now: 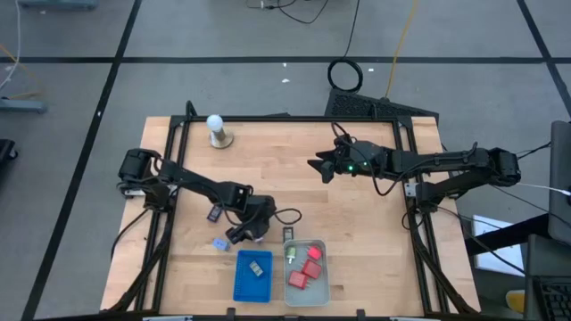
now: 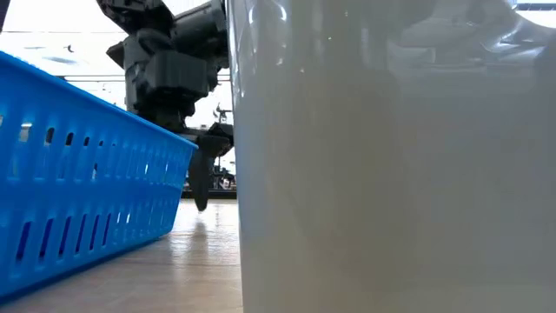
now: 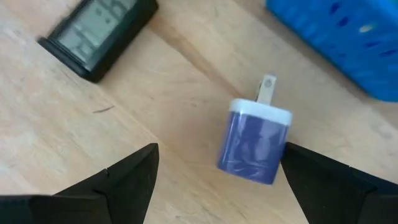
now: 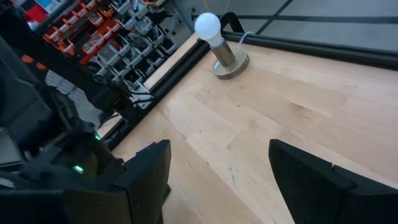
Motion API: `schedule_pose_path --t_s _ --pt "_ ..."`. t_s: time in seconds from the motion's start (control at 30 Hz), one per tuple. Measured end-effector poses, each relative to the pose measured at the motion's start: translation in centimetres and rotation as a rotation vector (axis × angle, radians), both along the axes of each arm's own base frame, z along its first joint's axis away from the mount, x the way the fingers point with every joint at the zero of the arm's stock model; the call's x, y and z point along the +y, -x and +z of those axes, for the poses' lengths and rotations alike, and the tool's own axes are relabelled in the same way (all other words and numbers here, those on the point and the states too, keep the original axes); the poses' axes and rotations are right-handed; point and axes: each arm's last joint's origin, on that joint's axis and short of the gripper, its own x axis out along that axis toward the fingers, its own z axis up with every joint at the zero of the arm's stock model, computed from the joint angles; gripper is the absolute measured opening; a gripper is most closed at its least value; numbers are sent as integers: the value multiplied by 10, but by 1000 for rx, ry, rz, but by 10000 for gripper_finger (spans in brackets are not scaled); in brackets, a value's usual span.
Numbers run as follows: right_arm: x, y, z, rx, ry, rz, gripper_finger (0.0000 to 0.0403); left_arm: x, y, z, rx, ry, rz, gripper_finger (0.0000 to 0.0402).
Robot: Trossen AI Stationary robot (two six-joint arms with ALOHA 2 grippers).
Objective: Pick & Place Office items
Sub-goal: Put the purple charger adapter into the gray bin
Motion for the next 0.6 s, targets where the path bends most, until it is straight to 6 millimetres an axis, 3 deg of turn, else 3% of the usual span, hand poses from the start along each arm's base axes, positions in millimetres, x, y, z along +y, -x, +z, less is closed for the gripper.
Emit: schedule_pose_path --t_s 0.37,0.6 --pt "0 -1 4 -32 29 7 265 -4 -1 -10 42 -2 9 326" --pt "0 -1 4 -32 28 7 265 -9 1 -11 56 0 6 221"
